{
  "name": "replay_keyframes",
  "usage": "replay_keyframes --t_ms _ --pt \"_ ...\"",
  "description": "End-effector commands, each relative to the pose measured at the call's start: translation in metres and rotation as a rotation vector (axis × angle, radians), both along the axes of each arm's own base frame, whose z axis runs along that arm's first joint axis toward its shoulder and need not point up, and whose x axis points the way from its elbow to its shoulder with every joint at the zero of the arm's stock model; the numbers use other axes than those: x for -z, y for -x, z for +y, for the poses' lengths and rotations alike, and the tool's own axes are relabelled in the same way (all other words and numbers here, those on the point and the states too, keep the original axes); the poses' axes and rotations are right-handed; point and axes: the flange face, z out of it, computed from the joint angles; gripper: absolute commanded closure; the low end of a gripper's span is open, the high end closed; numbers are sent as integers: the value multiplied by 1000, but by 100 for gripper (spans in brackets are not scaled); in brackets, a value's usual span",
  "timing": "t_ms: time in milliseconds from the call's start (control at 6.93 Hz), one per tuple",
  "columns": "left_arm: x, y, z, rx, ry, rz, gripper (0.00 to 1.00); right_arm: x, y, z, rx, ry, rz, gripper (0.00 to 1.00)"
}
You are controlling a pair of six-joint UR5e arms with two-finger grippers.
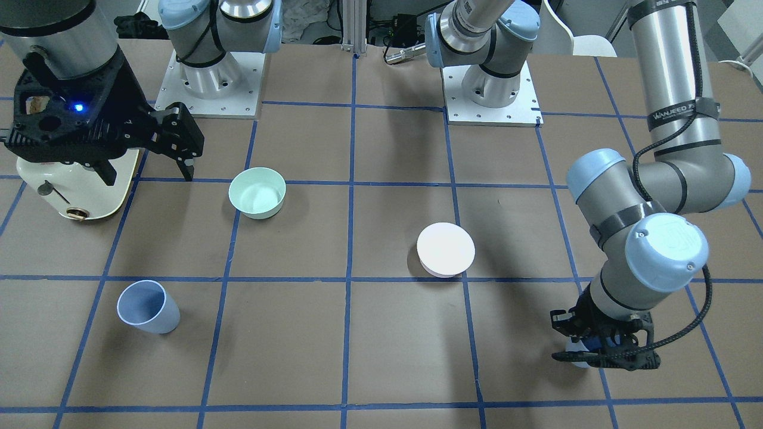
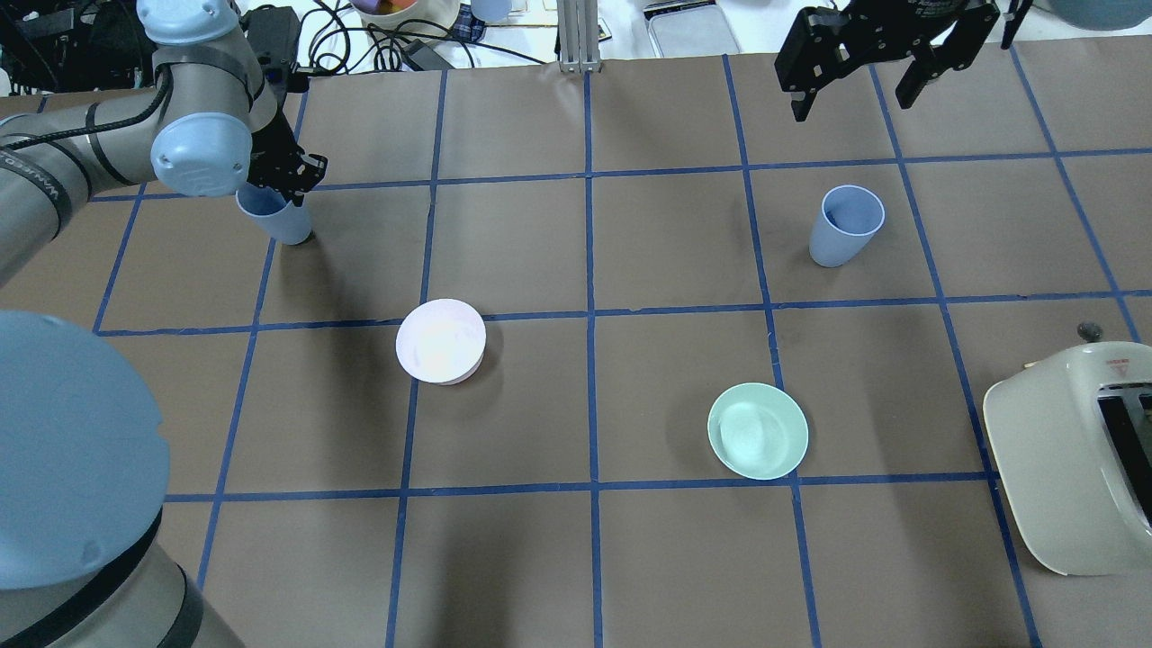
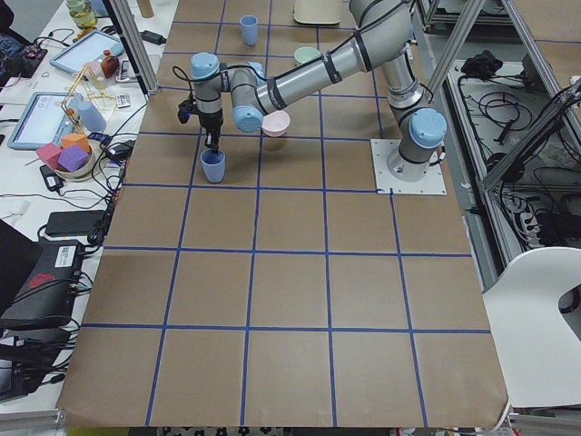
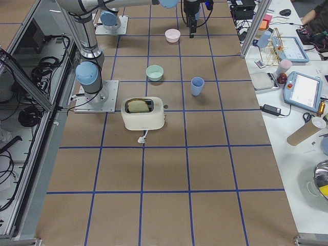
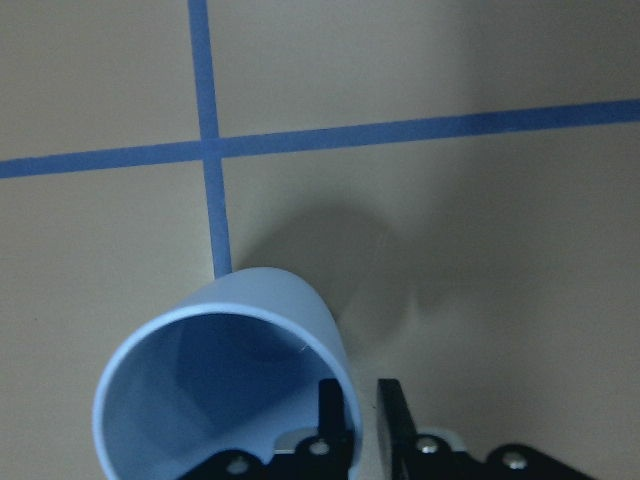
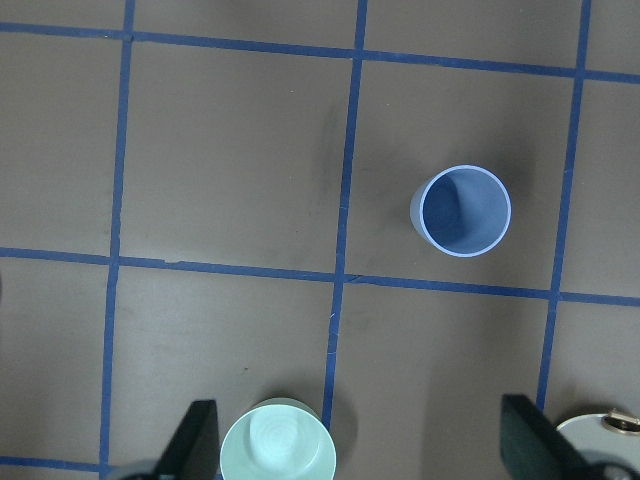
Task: Stack blue cups with both arms
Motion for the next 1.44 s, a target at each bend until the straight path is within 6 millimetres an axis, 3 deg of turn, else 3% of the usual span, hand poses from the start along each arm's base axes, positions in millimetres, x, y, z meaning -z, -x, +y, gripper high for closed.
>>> replay_keyframes --t_ms 0,144,288,433,577,865,1010,1154,1298 --pt "-35 117 24 50 33 69 100 1 0 0 0 -2 0 0" --pt "-35 187 42 -6 45 93 100 1 1 0 2 -2 0 0" --pt "-21 246 59 -26 36 113 100 0 1 0 0 -1 2 0" --pt "-15 260 59 -165 62 163 100 0 1 0 2 1 2 0" --pt "-9 275 54 -175 109 213 100 0 1 0 2 1 2 0" --pt "1 346 50 -47 138 267 100 0 1 0 2 -1 3 0" --pt "12 358 44 -33 109 256 100 0 1 0 2 1 6 0" --pt "20 364 46 -24 98 248 94 0 2 0 4 -1 6 0" --pt "23 363 45 -26 94 245 29 0 1 0 2 1 6 0"
